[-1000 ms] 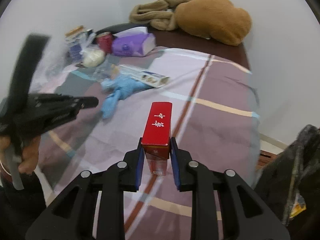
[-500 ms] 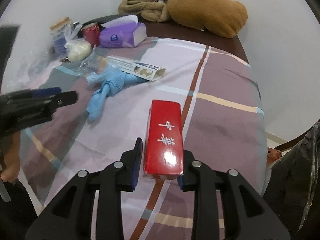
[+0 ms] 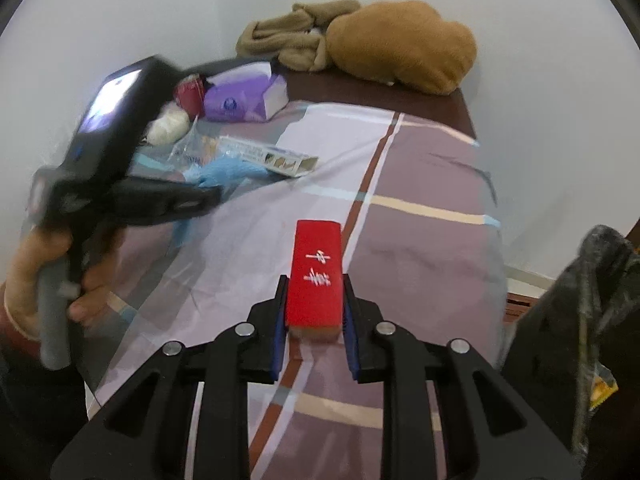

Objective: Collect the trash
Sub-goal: 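Lift the red cigarette box and blue cloth off the bed toward the bin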

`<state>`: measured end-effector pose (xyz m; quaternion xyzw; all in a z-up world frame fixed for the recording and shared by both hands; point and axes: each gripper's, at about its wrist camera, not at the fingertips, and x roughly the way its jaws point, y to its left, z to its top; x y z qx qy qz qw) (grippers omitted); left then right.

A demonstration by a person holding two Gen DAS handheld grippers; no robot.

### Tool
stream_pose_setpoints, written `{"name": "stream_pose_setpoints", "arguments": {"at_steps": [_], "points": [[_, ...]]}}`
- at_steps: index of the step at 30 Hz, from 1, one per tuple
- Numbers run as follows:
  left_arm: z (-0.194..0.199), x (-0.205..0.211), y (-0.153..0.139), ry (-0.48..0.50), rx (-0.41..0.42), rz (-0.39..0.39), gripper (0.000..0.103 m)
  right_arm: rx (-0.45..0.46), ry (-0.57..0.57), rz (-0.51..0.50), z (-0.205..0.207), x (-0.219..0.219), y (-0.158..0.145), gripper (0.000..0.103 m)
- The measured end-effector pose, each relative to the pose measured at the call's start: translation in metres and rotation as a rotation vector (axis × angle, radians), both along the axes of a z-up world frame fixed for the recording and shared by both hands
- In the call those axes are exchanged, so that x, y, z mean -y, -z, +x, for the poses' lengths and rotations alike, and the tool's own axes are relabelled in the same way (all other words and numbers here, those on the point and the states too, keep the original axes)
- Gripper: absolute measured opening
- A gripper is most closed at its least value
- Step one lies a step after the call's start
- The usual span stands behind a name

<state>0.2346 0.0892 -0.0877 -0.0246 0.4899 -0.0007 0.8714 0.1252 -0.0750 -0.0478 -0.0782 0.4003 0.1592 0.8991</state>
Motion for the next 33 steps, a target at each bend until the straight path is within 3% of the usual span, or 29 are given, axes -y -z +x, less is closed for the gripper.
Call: {"name": "stream_pose_setpoints", "arguments": {"at_steps": [2,7,11,13,15,17,22,27,28,30,33], "points": [[-0.027,0.000,-0.012,0.067,0.037,-0.042,0.020,0.019,0.003,0.004,-0.009,0.003,-0.006,0.025],[-0.088,0.003,-0.023,0.203,0.076,-0.050,0.020,0.027,0.012,0.007,-0.019,0.007,-0.005,0.025],[-0.104,0.000,-0.015,0.194,0.059,0.011,0.023,0.020,0.034,0.043,-0.016,0.014,-0.005,0.025],[-0.104,0.000,-0.011,0.211,0.047,0.002,0.025,0.019,0.046,0.045,-0.011,0.014,-0.005,0.025],[-0.105,-0.003,-0.010,0.215,0.056,-0.007,0.034,0.017,0.056,0.046,-0.006,0.013,-0.006,0.025],[-0.104,-0.004,-0.013,0.206,0.079,-0.004,0.058,0.014,0.065,0.044,-0.002,0.011,-0.005,0.025],[-0.092,-0.004,-0.011,0.207,0.101,-0.020,0.073,-0.029,0.060,0.029,0.011,0.001,0.009,0.025],[-0.076,0.005,0.006,0.230,0.054,-0.021,0.072,-0.062,0.057,0.014,0.024,-0.011,0.024,0.025],[-0.075,0.007,0.008,0.231,0.044,-0.015,0.067,-0.061,0.055,0.009,0.023,-0.013,0.024,0.025],[-0.074,0.008,0.013,0.222,0.019,-0.007,0.042,-0.054,0.047,0.004,0.021,-0.015,0.023,0.023],[-0.074,0.006,0.014,0.206,0.013,-0.020,0.035,-0.036,0.048,0.017,0.014,-0.012,0.016,0.022]]}}
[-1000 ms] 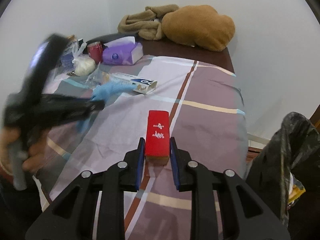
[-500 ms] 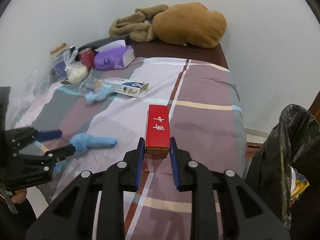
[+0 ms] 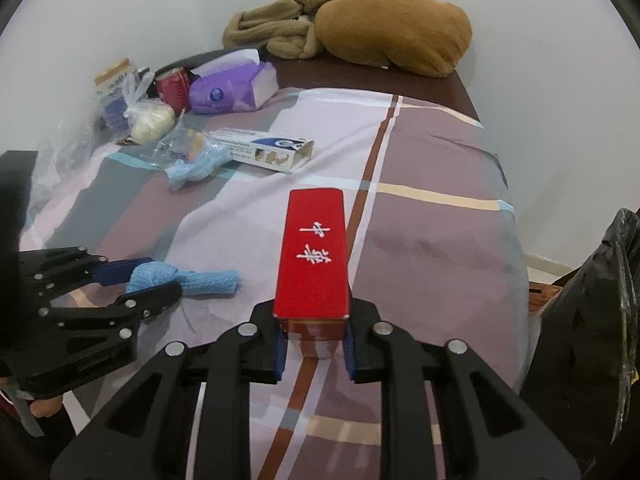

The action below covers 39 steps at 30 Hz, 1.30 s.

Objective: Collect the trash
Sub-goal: 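Lift the red cigarette box and blue cloth off the bed toward the bin, then carry the cigarette box and blue cloth over the bin and open both grippers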

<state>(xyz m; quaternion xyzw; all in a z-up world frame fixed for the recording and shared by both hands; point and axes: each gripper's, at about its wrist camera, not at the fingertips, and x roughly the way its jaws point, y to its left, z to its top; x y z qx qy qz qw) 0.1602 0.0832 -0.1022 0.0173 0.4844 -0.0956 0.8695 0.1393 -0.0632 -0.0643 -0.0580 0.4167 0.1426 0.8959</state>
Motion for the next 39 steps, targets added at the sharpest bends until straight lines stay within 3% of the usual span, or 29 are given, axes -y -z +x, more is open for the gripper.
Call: {"name": "stream_pose_setpoints", "arguments": {"at_steps": [11,22,30,39], "points": [[-0.027,0.009,-0.058,-0.084,0.202,0.064,0.033,0.155,0.047,-0.073,-0.044,0.016,-0.041,0.022],[-0.046,0.063,-0.100,-0.036,0.338,0.114,0.033,0.324,0.253,-0.061,-0.092,0.105,-0.097,0.022],[-0.052,0.125,-0.117,0.101,0.376,0.087,0.033,0.293,0.430,-0.037,-0.104,0.185,-0.087,0.022],[-0.049,0.183,-0.116,0.183,0.368,0.097,0.033,0.239,0.510,-0.011,-0.105,0.239,-0.063,0.022]]}}
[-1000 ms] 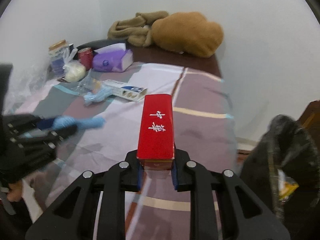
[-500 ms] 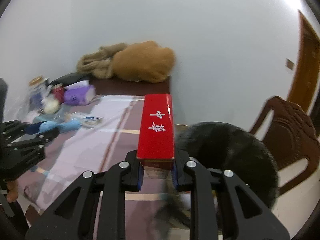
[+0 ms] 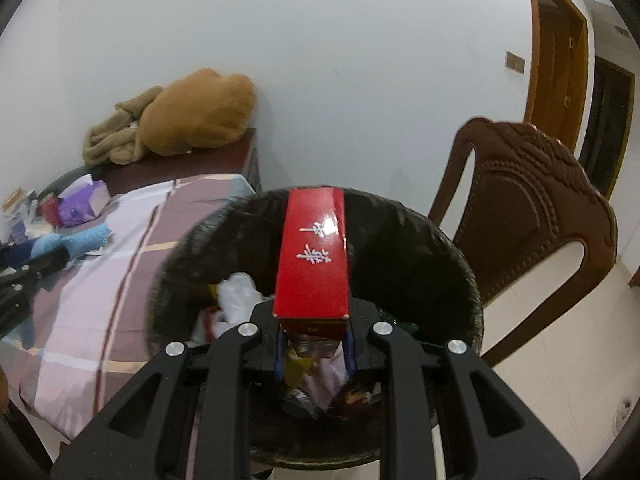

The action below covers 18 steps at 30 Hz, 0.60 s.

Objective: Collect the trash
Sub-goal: 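Carry the cigarette box and blue cloth over the bin and open both grippers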

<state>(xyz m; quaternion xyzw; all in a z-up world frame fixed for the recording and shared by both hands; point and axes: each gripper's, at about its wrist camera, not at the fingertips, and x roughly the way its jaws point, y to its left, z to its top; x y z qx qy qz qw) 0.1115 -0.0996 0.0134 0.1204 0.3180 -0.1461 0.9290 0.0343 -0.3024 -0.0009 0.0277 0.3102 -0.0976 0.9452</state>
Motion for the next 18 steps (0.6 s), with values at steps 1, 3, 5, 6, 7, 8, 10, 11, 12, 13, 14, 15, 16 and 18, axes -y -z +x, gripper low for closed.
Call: {"name": "stream_pose_setpoints", "arguments": {"at_steps": [1,3,5,6,7,8,10,11,12,13,14,15,16,18], "points": [[0.000,0.006,-0.001,0.007,0.002,0.003,0.033,-0.002,0.000,0.004,0.002,0.002,0.002,0.022],[0.001,0.014,-0.007,0.019,0.009,-0.004,0.033,-0.003,0.003,0.016,0.003,0.007,0.005,0.022],[0.002,0.020,-0.017,0.041,0.018,-0.022,0.033,-0.002,0.002,0.028,0.002,0.014,0.006,0.022],[0.002,0.024,-0.022,0.057,0.022,-0.036,0.033,-0.001,0.002,0.034,0.001,0.016,0.007,0.022],[0.003,0.029,-0.028,0.080,0.025,-0.054,0.033,0.001,0.002,0.039,0.001,0.018,0.008,0.022],[0.004,0.034,-0.033,0.102,0.025,-0.071,0.033,0.006,0.002,0.043,0.000,0.019,0.008,0.022],[0.009,0.047,-0.038,0.142,0.010,-0.102,0.033,0.021,0.003,0.055,-0.004,0.026,0.006,0.022],[0.013,0.053,-0.038,0.162,-0.003,-0.111,0.033,0.026,0.005,0.057,-0.006,0.028,0.005,0.023],[0.016,0.060,-0.037,0.187,-0.022,-0.118,0.033,0.031,0.009,0.057,-0.009,0.030,0.003,0.023],[0.021,0.070,-0.035,0.226,-0.054,-0.126,0.033,0.037,0.013,0.057,-0.012,0.032,0.002,0.023],[0.026,0.080,-0.032,0.263,-0.088,-0.134,0.033,0.040,0.017,0.056,-0.014,0.034,0.002,0.023],[0.029,0.086,-0.029,0.285,-0.114,-0.140,0.033,0.041,0.020,0.056,-0.016,0.035,0.001,0.023],[0.034,0.094,-0.025,0.307,-0.151,-0.148,0.033,0.042,0.024,0.055,-0.018,0.037,0.001,0.023],[0.041,0.107,-0.017,0.334,-0.203,-0.160,0.033,0.043,0.029,0.055,-0.020,0.037,0.001,0.023]]}}
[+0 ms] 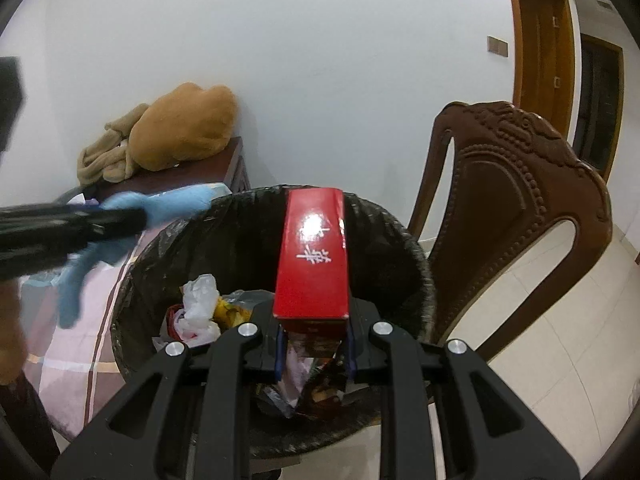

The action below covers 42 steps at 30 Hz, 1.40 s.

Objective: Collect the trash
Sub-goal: 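Carry the cigarette box and blue cloth over the bin and open both grippers, then grasp the white ointment box with the right gripper while the left gripper grasps the clear plastic wrapper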

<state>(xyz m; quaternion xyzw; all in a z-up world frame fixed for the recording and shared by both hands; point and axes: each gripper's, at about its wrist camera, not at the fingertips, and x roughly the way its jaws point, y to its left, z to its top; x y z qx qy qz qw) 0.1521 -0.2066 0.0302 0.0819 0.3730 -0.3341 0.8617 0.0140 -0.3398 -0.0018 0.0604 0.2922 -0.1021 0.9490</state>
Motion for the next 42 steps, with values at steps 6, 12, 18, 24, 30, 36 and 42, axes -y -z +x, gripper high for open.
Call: {"name": "stream_pose_setpoints", "arguments": {"at_steps": [6,12,18,24,30,36,42], "points": [[0.012,0.036,0.013,0.096,-0.082,-0.041,0.033,-0.009,0.011,0.002,0.000,0.004,0.002,0.023],[0.022,0.036,0.009,0.053,-0.067,-0.099,0.072,-0.018,-0.002,0.000,0.001,0.002,0.004,0.023],[0.018,0.012,-0.002,-0.013,0.017,-0.085,0.078,-0.026,-0.011,0.014,0.010,-0.001,0.007,0.023],[0.025,-0.043,-0.002,-0.204,0.057,-0.052,0.081,0.011,0.005,0.045,0.013,0.001,0.002,0.071],[0.035,-0.159,0.010,-0.553,0.109,0.020,0.083,0.083,-0.052,0.058,0.008,-0.020,-0.016,0.072],[0.061,-0.267,0.036,-0.868,0.033,0.191,0.084,0.081,-0.249,0.017,0.032,-0.105,-0.025,0.072],[0.084,-0.328,0.065,-0.906,-0.079,0.172,0.084,-0.046,-0.412,-0.034,0.098,-0.201,-0.003,0.072]]}}
